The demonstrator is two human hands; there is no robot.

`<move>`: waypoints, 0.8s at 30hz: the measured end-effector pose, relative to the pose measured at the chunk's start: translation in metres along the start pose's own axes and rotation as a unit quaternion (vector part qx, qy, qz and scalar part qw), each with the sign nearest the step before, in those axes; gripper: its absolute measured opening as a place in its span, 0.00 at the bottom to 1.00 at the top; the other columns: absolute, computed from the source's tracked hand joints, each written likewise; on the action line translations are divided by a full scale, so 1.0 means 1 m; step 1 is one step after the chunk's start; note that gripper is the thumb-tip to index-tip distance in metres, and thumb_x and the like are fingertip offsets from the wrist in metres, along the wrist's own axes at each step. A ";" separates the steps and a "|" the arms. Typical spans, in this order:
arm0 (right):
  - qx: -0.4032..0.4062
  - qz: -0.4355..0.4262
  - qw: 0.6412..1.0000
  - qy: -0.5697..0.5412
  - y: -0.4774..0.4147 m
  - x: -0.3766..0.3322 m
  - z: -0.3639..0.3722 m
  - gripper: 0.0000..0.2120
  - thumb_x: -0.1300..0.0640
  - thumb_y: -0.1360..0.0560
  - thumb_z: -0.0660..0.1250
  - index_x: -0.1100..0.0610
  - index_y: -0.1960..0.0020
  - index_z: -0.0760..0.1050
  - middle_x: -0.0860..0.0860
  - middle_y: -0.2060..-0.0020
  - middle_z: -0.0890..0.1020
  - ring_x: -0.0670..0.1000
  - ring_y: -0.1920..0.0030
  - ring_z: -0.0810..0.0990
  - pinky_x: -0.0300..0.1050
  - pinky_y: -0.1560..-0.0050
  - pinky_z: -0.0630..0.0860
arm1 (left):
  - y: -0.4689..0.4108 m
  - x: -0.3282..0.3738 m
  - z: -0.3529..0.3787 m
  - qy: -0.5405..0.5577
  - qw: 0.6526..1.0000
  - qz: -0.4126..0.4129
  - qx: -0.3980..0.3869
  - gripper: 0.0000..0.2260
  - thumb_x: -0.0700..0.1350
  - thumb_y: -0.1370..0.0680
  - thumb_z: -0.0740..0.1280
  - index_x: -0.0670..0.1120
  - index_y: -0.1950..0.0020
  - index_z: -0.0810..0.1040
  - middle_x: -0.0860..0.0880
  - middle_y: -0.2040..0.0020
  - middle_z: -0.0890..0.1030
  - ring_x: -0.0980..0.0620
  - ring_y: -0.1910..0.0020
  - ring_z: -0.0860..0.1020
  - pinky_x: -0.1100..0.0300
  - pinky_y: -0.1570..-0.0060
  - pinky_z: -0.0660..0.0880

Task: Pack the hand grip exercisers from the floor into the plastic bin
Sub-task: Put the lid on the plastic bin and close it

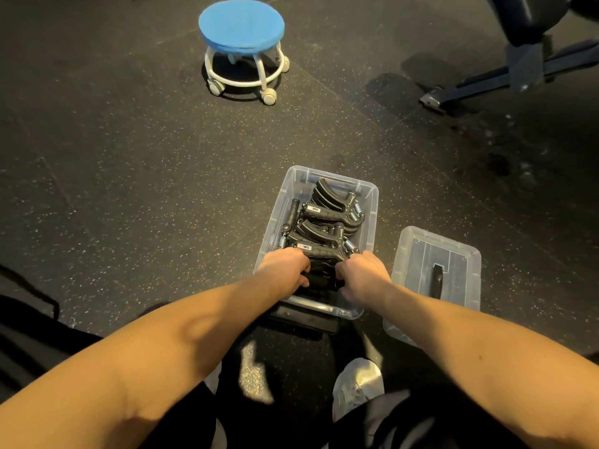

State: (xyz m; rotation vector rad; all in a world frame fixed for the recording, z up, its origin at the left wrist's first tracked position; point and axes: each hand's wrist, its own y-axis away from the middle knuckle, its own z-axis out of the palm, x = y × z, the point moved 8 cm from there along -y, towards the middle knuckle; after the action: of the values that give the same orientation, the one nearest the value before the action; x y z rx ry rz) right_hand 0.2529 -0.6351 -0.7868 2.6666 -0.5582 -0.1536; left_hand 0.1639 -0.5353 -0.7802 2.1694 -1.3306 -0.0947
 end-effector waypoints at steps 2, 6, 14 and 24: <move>-0.003 -0.001 1.000 0.003 -0.001 0.000 -0.001 0.03 0.52 0.27 0.68 0.49 0.54 0.78 0.48 0.63 0.77 0.53 0.57 0.74 0.45 0.56 0.65 | -0.002 -0.004 0.000 0.015 1.000 -0.010 -0.001 0.10 0.51 0.23 0.71 0.52 0.43 0.81 0.49 0.45 0.81 0.47 0.44 0.79 0.54 0.45 0.77; 0.004 -0.006 0.999 0.031 -0.004 -0.003 0.002 0.04 0.49 0.25 0.68 0.48 0.54 0.77 0.48 0.61 0.77 0.54 0.53 0.75 0.45 0.55 0.65 | -0.007 -0.011 0.000 0.012 0.999 -0.040 0.025 0.14 0.52 0.23 0.72 0.52 0.39 0.80 0.50 0.42 0.81 0.47 0.41 0.78 0.55 0.42 0.76; 0.023 0.031 0.997 0.070 0.001 -0.006 0.014 0.08 0.53 0.25 0.66 0.48 0.61 0.69 0.45 0.67 0.74 0.51 0.50 0.72 0.46 0.52 0.61 | -0.013 -0.009 0.010 0.016 0.994 -0.036 0.098 0.14 0.53 0.24 0.71 0.50 0.41 0.81 0.49 0.45 0.81 0.47 0.43 0.77 0.54 0.45 0.75; 0.068 0.106 0.992 0.001 0.003 0.005 0.015 0.06 0.54 0.21 0.65 0.48 0.55 0.78 0.45 0.63 0.76 0.51 0.50 0.71 0.47 0.49 0.63 | -0.013 -0.029 0.032 0.223 0.950 -0.176 0.127 0.09 0.55 0.26 0.74 0.54 0.49 0.80 0.55 0.52 0.81 0.51 0.52 0.80 0.55 0.50 0.79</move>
State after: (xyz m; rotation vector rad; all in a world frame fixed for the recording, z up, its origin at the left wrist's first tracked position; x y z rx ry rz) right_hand 0.2533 -0.6452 -0.7992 2.7128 -0.8756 -0.0515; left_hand 0.1483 -0.5207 -0.8202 2.4321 -0.7265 0.4274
